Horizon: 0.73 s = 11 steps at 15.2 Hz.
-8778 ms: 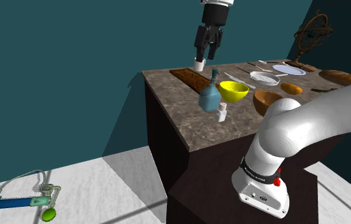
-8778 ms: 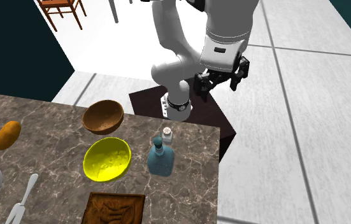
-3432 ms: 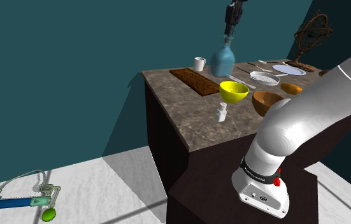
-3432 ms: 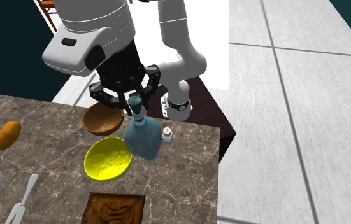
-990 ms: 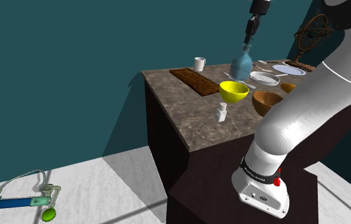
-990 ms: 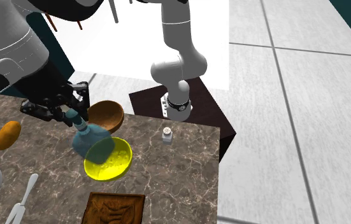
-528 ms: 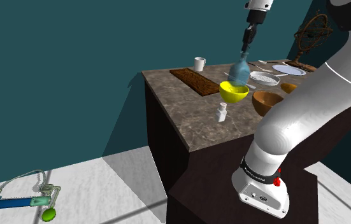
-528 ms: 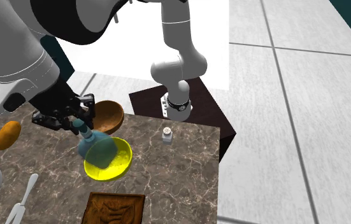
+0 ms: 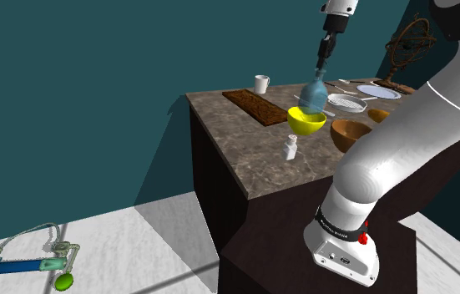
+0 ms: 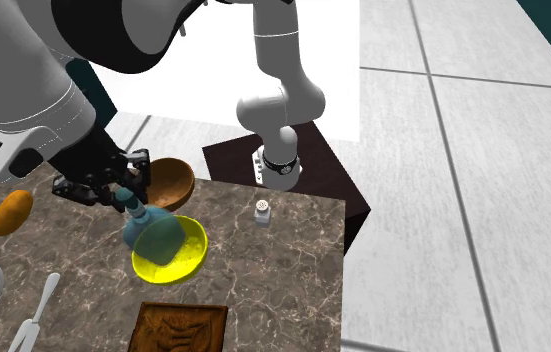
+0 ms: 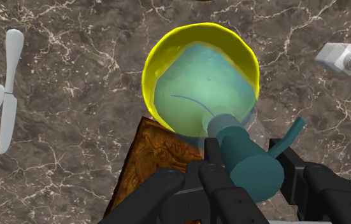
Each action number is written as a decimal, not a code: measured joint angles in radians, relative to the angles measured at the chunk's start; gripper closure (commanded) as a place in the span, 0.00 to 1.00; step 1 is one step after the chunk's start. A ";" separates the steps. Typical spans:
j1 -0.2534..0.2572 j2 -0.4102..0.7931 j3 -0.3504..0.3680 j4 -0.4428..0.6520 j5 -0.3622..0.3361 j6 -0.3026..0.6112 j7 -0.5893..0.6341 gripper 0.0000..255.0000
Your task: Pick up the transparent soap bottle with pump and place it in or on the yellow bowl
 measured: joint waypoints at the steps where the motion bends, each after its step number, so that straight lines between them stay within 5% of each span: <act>1: 0.000 0.000 0.000 0.000 0.000 0.000 0.000 0.00; 6: 0.000 0.000 0.000 0.000 0.000 0.000 0.000 0.00; 11: 0.012 0.049 -0.015 0.157 0.027 -0.115 -0.024 0.00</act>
